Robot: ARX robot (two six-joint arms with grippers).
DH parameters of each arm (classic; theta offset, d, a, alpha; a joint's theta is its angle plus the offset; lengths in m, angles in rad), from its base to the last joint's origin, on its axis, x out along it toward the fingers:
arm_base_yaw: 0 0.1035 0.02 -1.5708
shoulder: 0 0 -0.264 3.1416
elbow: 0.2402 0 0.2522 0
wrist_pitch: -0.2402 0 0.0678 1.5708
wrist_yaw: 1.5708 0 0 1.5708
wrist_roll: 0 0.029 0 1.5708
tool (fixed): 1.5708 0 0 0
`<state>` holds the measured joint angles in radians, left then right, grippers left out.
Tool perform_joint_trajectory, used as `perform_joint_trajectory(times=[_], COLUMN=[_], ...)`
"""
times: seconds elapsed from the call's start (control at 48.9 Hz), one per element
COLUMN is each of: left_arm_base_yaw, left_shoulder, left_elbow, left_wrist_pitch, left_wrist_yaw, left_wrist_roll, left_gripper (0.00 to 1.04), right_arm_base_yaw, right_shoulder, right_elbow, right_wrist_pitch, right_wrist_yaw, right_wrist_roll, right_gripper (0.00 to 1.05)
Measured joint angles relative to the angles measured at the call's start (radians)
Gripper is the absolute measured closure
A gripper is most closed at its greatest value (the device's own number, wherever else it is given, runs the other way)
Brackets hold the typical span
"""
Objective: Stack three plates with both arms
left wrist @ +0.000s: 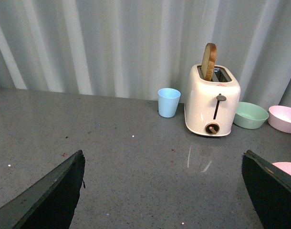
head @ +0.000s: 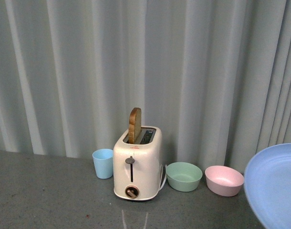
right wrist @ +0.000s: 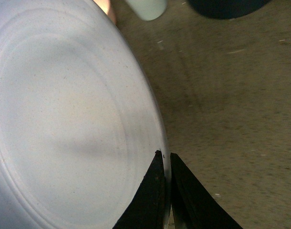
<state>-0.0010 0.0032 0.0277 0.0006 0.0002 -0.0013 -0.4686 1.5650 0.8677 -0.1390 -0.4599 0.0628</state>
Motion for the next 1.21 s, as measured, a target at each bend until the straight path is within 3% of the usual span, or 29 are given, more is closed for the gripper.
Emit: perform_joint_trajectory(times=[0.286,0.409,0.634,1.207], left_arm_base_yaw=[0.0,0.0,0.0,0.0], left_shoulder=[0.0,0.0,0.0,0.0], left_elbow=[0.0,0.0,0.0,0.0], left_wrist_pitch=[0.0,0.0,0.0,0.0], left_wrist_yaw=[0.0,0.0,0.0,0.0], left_wrist_roll=[0.0,0.0,0.0,0.0], left_gripper=[0.07,0.07,0.07,0.07], right_arm_base_yaw=[0.328,0.402,0.445,0.424], right_shoulder=[0.105,0.15,0.198,0.284], right_elbow=[-0.09,-0.117,-0.133,-0.162], right_wrist_pitch=[0.142,0.185,0.182,0.205], right_wrist_yaw=[0.023,0.016,0.021,0.039], right_wrist_roll=[0.131,0.176,0.241,0.299], right_gripper=[1.02,1.02,1.02,1.02])
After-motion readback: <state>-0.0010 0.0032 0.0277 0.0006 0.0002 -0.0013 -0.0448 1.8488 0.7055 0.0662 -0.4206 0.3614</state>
